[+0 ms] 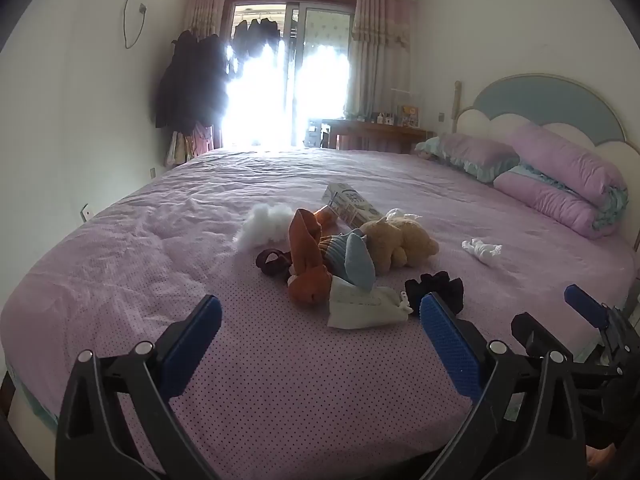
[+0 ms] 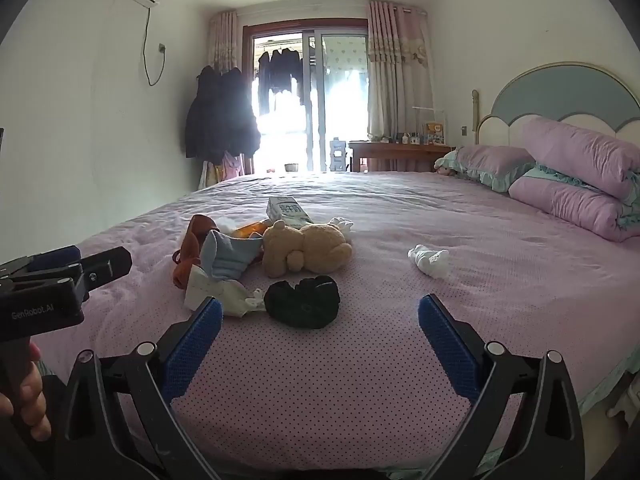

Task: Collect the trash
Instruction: 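Approach the pile of items on the bed with both tools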

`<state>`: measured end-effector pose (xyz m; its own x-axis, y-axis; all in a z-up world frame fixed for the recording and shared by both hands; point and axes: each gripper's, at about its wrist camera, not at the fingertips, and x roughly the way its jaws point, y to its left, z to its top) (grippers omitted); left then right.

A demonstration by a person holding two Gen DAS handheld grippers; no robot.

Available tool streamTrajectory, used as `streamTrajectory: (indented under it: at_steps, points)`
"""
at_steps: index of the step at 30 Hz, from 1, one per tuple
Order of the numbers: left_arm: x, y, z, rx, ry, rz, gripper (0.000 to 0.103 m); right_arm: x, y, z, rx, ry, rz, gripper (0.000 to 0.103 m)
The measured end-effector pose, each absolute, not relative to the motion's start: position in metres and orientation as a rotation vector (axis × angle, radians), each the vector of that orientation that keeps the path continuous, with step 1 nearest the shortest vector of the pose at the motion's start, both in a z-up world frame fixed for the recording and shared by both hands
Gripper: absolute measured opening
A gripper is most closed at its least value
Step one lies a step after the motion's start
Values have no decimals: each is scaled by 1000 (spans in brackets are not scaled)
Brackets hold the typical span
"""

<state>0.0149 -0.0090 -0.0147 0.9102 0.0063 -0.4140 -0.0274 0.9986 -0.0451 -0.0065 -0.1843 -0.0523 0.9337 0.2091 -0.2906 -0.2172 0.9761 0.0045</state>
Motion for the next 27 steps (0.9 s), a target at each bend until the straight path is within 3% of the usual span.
streamTrajectory:
  at_steps: [27]
  points:
    - [18, -6, -17, -56, 439, 15, 99, 0, -174, -48, -49, 279, 253, 95]
